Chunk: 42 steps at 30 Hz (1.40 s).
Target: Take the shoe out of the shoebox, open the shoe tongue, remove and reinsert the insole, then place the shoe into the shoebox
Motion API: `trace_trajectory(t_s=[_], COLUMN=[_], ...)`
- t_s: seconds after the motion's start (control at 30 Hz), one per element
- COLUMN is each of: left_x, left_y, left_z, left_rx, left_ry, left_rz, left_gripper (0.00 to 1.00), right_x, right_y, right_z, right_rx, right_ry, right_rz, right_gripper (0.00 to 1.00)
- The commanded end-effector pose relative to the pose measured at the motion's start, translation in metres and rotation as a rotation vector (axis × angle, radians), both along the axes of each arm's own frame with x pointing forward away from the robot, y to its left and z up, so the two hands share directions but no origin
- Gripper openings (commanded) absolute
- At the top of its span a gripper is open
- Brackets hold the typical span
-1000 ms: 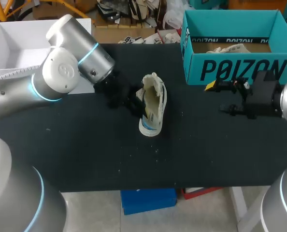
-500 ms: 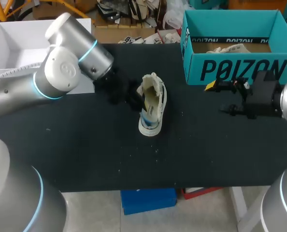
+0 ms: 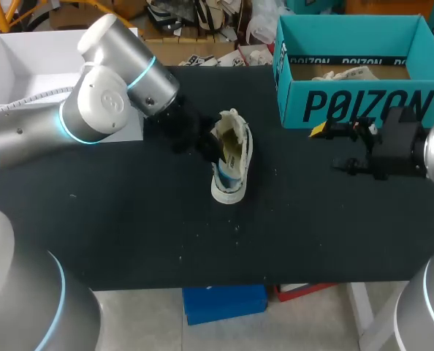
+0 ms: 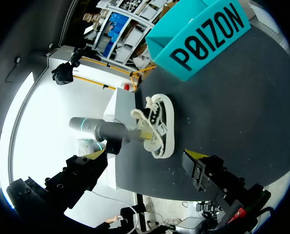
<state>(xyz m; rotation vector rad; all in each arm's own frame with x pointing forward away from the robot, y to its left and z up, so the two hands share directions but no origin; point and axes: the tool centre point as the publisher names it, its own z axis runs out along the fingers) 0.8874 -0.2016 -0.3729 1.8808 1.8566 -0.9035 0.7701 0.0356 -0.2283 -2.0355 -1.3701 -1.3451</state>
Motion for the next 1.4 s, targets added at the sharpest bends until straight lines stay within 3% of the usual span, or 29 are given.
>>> trace_trajectory(t_s=[0.03, 0.1, 0.2, 0.33, 0.47, 0.53, 0.57, 0.93, 1.4], left_x=[-0.007, -0.012, -0.022, -0.029, -0.034, -0.035, -0.036, -0.048, -0.046], left_y=[-0.001, 0.001, 0.006, 0.011, 0.009, 0.007, 0.007, 0.015, 0.020], left_z=[0.010, 0.018, 0.035, 0.045, 0.043, 0.043, 0.043, 0.028, 0.004], left_rx=[0.000, -0.014, -0.028, -0.031, -0.020, -0.010, 0.000, 0.200, 0.283], left_ry=[-0.014, -0.014, -0.023, -0.037, -0.038, -0.041, -0.043, -0.078, -0.090], left_rz=[-0.011, -0.024, -0.046, -0.052, -0.068, -0.078, -0.088, -0.148, -0.139], left_gripper=[0.81, 0.93, 0.84, 0.50, 0.38, 0.18, 0.00, 0.00, 0.00], right_x=[0.000, 0.000, 0.000, 0.000, 0.000, 0.000, 0.000, 0.000, 0.000], right_y=[0.001, 0.001, 0.001, 0.001, 0.001, 0.001, 0.001, 0.001, 0.001], right_z=[0.000, 0.000, 0.000, 0.000, 0.000, 0.000, 0.000, 0.000, 0.000], right_rx=[-0.001, -0.001, -0.001, -0.001, -0.001, -0.001, -0.001, -0.001, -0.001], right_ry=[0.002, 0.002, 0.002, 0.002, 0.002, 0.002, 0.002, 0.002, 0.002], right_rz=[0.000, 0.000, 0.000, 0.000, 0.000, 0.000, 0.000, 0.000, 0.000], right_gripper=[1.00, 1.00, 1.00, 1.00, 1.00, 1.00, 1.00, 1.00, 1.00])
